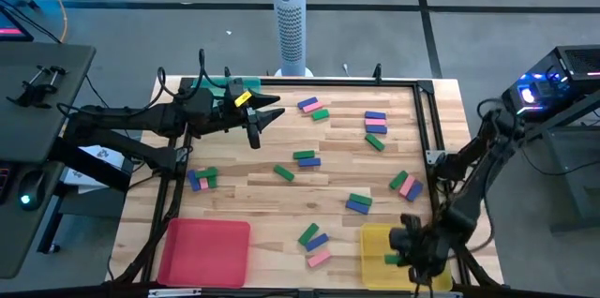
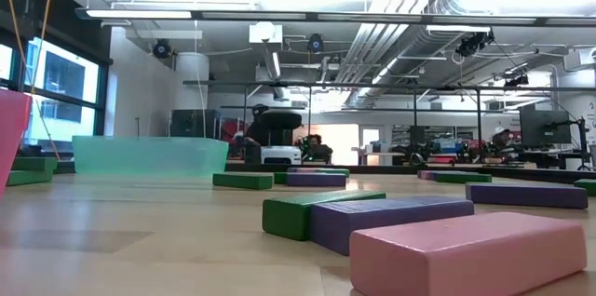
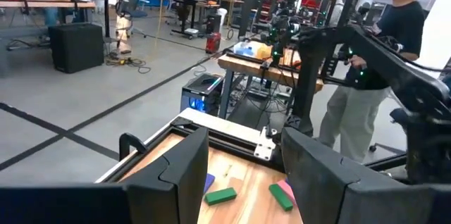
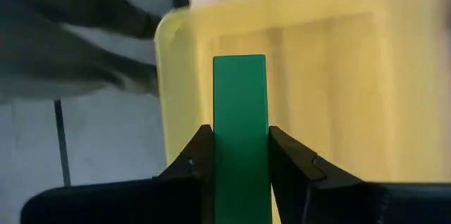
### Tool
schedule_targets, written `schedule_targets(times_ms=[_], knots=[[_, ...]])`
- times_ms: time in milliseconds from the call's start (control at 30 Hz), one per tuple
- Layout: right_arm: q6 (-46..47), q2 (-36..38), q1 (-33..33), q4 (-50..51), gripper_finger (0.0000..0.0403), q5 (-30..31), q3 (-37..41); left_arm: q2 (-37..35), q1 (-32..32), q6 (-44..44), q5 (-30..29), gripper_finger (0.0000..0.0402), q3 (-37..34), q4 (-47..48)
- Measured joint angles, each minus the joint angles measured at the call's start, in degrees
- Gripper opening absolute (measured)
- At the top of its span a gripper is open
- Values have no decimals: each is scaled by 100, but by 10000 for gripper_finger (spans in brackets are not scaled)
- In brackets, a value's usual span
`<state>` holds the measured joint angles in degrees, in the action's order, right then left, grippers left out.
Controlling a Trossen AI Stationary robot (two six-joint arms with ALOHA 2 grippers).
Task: Sort blocks
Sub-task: Put the green block into the yellow bin
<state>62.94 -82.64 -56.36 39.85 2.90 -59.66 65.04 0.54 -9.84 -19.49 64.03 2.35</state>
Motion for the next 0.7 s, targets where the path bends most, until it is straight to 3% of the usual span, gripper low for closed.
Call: schedule_targets(times_ms=[467, 533, 700], knots=[[-328, -1759, -58, 58, 64, 106, -2, 0, 0, -247, 40, 167, 0, 0], [-156, -1798, -12, 82, 87, 109, -10, 0, 0, -254, 158, 167, 0, 0], [203, -1494, 96, 395, 200, 19, -94, 0, 0, -344, 408, 168, 0, 0]])
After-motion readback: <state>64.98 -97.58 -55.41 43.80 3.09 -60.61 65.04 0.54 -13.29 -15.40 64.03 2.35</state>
